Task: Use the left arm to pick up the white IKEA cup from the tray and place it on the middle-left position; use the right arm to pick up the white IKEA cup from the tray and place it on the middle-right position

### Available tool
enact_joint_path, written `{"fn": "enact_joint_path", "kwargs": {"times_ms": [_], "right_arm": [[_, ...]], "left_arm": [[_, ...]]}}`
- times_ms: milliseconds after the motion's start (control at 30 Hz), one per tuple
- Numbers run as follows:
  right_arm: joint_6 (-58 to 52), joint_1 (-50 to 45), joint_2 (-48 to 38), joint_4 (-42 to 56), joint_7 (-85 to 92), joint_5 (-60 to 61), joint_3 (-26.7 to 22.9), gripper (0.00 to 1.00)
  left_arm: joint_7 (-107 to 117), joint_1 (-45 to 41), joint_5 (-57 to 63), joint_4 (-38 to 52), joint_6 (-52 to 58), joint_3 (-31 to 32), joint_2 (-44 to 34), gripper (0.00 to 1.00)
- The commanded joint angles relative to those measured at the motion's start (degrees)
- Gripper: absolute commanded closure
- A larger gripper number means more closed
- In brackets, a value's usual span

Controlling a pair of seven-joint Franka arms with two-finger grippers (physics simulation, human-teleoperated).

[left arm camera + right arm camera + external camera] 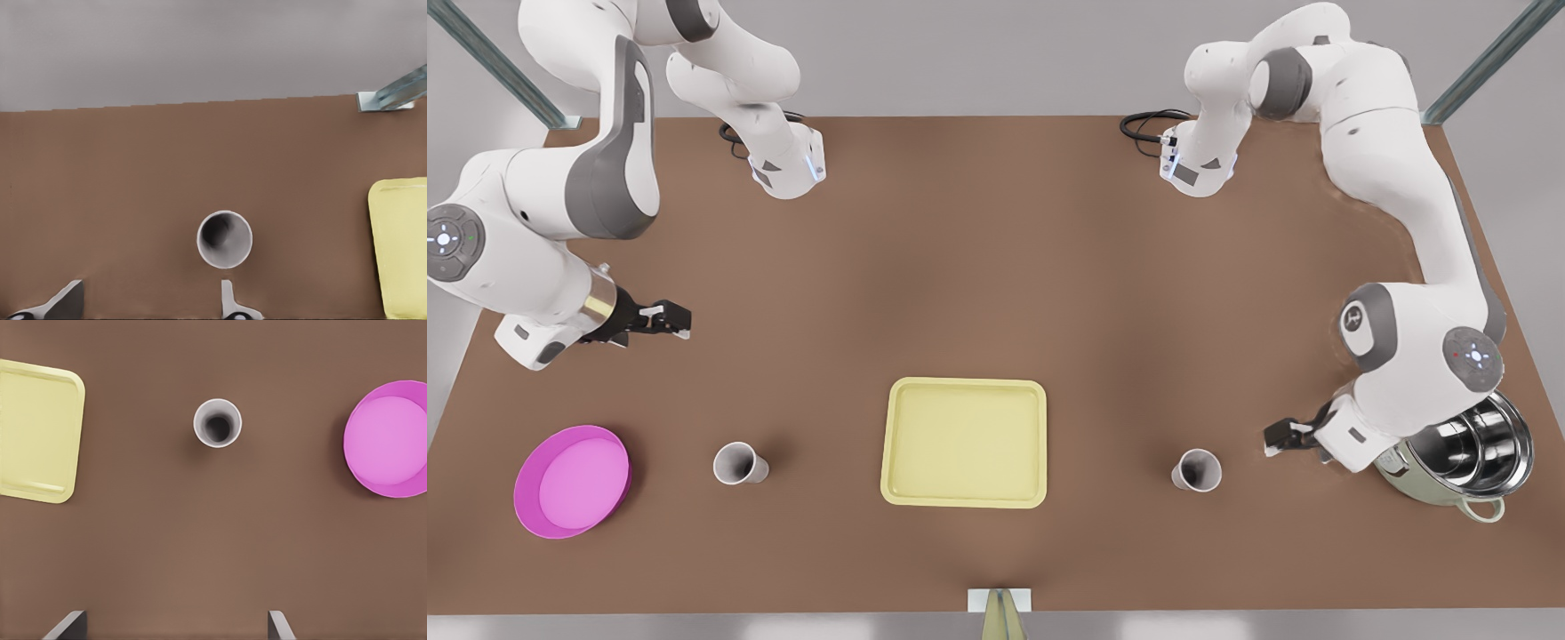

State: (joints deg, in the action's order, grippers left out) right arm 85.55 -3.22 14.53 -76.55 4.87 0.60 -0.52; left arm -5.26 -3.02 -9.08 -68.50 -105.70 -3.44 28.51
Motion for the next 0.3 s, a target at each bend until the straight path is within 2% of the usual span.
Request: {"fn": "enact_joint_path", "kwargs": {"times_ms": [0, 33, 267], "right_arm": [[-0.03, 0.06, -0.03, 0.09, -0.38, -0.08, -0.01, 0.0], [0.06, -0.03, -0.03, 0.09, -0.47, 0.01, -0.01, 0.0], [-0.03, -0.03, -0.03, 0.0, -0.38, 0.01, 0.08, 0.0]], "left_arm": [[1.75, 1.35, 1.87, -8.2, 17.47, -0.08, -10.57, 0.0], [2.01, 0.83, 3.79, -20.15, 9.47, 0.1, -18.56, 0.0], [3.24, 0.74, 3.98, -19.04, 10.07, 0.27, -18.41, 0.0]]}}
